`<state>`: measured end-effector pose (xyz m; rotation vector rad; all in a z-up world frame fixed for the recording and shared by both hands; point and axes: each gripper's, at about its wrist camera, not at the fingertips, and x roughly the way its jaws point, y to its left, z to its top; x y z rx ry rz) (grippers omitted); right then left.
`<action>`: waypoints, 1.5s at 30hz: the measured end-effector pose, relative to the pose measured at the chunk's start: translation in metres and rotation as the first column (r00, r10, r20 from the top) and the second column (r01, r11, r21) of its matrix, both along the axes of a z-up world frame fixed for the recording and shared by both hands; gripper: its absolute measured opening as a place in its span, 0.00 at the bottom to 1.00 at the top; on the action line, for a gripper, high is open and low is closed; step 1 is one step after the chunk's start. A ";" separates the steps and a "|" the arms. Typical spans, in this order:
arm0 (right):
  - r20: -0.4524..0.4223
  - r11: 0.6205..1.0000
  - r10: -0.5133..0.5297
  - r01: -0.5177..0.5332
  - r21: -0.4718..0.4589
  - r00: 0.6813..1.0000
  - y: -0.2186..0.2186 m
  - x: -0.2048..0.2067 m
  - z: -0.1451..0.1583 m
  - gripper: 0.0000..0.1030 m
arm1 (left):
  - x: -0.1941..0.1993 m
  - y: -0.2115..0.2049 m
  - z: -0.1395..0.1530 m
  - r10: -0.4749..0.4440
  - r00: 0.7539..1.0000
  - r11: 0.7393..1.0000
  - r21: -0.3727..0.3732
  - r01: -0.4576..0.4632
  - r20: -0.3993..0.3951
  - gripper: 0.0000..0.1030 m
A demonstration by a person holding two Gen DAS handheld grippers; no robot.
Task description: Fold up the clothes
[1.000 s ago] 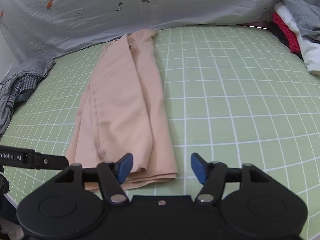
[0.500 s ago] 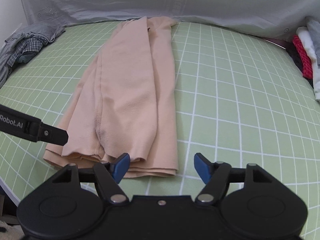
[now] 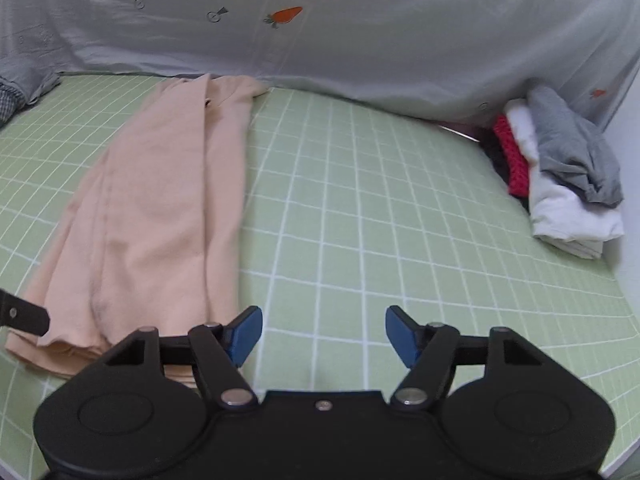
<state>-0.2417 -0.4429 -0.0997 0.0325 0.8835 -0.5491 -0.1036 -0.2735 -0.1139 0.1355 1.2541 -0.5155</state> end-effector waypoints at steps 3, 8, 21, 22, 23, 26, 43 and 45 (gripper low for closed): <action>0.014 0.999 -0.027 0.027 0.033 1.000 -0.007 -0.004 0.001 0.68 | -0.001 0.000 0.001 0.012 1.000 1.000 -0.008 -0.012 -0.002 0.87; 0.072 0.975 -0.045 0.028 0.221 0.996 -0.015 -0.007 -0.001 0.70 | -0.006 -0.001 0.003 0.028 1.000 0.998 -0.059 -0.027 0.011 0.86; 0.076 0.884 -0.019 -0.019 0.466 0.997 -0.011 0.047 -0.030 0.74 | -0.004 -0.021 -0.017 0.002 1.000 0.996 -0.091 0.000 0.013 0.67; 0.069 0.889 -0.016 -0.018 0.458 0.998 -0.009 0.049 -0.031 0.75 | -0.004 -0.023 -0.017 0.001 1.000 0.996 -0.091 0.001 0.020 0.65; 0.062 0.893 -0.012 -0.017 0.449 0.998 -0.008 0.051 -0.032 0.76 | -0.004 -0.024 -0.017 0.000 1.000 0.996 -0.091 0.002 0.026 0.57; 0.044 0.910 0.018 -0.035 0.414 0.999 -0.004 0.053 -0.033 0.73 | -0.004 -0.022 -0.019 -0.010 1.000 0.994 -0.111 0.012 0.019 0.18; 0.085 0.769 0.152 -0.171 0.616 0.985 -0.006 -0.054 0.009 0.13 | -0.057 0.026 0.033 -0.182 0.978 0.926 -0.352 0.134 -0.106 0.12; 0.131 0.769 0.171 -0.216 0.602 0.976 -0.012 -0.067 0.035 0.13 | -0.054 0.025 0.058 -0.214 0.975 0.906 -0.384 0.178 -0.053 0.12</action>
